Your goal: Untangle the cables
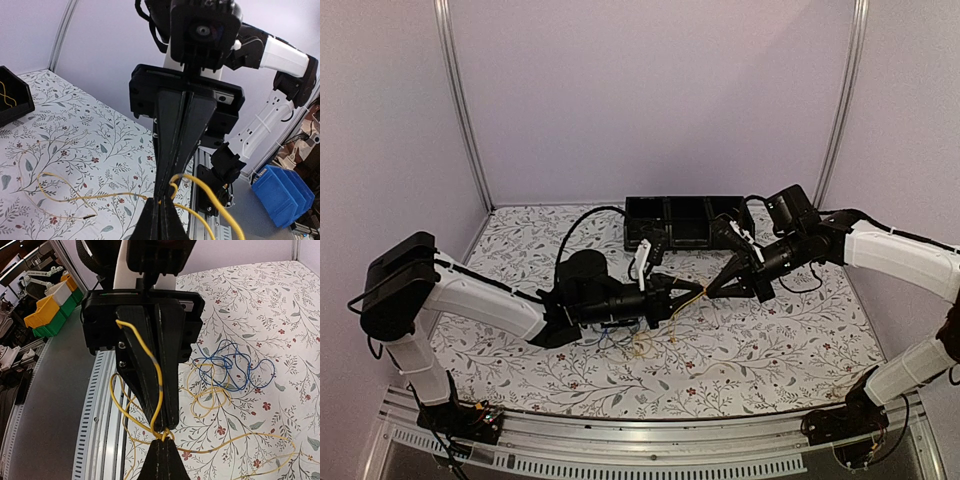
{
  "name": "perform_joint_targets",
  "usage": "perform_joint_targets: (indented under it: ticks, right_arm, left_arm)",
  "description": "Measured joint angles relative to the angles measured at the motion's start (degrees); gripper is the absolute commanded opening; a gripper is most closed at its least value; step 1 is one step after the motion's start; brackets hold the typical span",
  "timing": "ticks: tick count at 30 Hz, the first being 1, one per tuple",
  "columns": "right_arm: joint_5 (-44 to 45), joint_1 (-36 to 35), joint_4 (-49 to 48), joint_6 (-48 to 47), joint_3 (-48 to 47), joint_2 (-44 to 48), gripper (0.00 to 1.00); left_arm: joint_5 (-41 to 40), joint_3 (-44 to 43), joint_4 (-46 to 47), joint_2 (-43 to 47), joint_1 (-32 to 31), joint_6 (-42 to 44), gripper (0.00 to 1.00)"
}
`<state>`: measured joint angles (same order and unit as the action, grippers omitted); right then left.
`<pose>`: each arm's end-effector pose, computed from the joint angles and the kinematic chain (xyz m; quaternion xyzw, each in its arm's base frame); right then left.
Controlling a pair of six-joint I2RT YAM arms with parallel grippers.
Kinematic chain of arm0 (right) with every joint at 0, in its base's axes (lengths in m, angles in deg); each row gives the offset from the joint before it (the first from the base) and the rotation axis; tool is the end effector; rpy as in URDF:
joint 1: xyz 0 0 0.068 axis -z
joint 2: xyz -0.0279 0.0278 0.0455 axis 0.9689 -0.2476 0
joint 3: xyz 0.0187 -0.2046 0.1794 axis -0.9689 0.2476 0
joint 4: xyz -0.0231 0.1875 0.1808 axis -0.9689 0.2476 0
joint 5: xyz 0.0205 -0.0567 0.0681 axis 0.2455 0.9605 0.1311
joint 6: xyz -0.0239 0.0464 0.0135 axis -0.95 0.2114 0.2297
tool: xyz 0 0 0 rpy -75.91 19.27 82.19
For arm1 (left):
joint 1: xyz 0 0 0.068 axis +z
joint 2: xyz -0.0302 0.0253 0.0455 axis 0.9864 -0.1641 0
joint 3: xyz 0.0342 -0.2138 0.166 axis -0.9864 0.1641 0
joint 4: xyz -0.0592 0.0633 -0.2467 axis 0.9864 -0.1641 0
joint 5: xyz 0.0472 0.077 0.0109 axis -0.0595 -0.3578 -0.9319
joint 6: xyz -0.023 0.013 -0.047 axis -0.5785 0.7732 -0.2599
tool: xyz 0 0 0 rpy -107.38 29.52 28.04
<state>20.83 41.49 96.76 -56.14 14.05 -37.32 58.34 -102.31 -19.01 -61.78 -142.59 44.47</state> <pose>0.2198 0.1849 0.2763 -0.5678 0.6284 0.4543 0.2762 0.1697 -0.3381 0.2201 0.2766 0.6491 -0.5664 0.4259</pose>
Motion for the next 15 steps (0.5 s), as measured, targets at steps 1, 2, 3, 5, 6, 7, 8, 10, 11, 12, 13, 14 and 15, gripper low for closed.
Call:
perform_joint_targets:
  ticks: [1,2,3,5,6,7,8,10,11,12,13,14,15]
  right_arm:
    - [0.0,0.0,0.0,0.0,0.0,0.0,0.0]
    - [0.0,0.0,0.0,0.1,0.0,0.0,0.0]
    - [0.0,0.0,0.0,0.1,0.0,-0.1,0.0]
    - [0.0,0.0,-0.1,0.1,0.0,-0.2,0.0]
    - [0.0,0.0,-0.1,0.1,0.0,-0.2,0.0]
    - [0.0,0.0,-0.1,0.2,0.0,-0.2,0.0]
    - [0.1,0.0,-0.2,0.3,0.0,-0.2,0.0]
    - [0.5,0.0,-0.5,0.7,0.0,-0.2,0.0]
    - [0.8,-0.1,-0.7,0.9,0.0,-0.2,0.0]
    - [1.2,-0.1,-0.9,1.2,0.0,-0.2,0.0]
    - [1.4,-0.2,-1.0,1.6,0.0,-0.2,0.0]
    - [1.6,-0.2,-1.2,1.9,0.0,-0.2,0.0]
    - [1.8,-0.3,-1.4,2.3,0.0,-0.2,0.0]
  left_arm:
    - [0.0,0.0,0.0,0.0,0.0,0.0,0.0]
    - [0.0,0.0,0.0,0.0,0.0,0.0,0.0]
    - [0.0,0.0,0.0,0.0,0.1,-0.1,0.0]
    - [0.0,0.0,0.0,-0.1,0.1,-0.1,0.0]
    - [0.0,0.0,0.0,-0.1,0.1,-0.1,0.02]
    - [0.0,0.0,0.0,-0.1,0.1,-0.1,0.09]
    - [-0.2,0.0,0.0,-0.1,0.2,0.0,0.16]
    - [-1.8,0.2,-0.4,0.2,0.2,0.5,0.28]
    - [-3.5,1.0,-1.0,1.0,0.2,0.8,0.31]
    - [-6.1,2.8,-1.8,2.9,0.3,1.1,0.32]
    - [-8.4,4.6,-2.8,5.1,0.4,1.7,0.32]
    - [-11.2,6.6,-3.7,7.9,0.5,2.3,0.32]
    - [-13.7,8.1,-4.4,10.3,0.6,2.7,0.32]
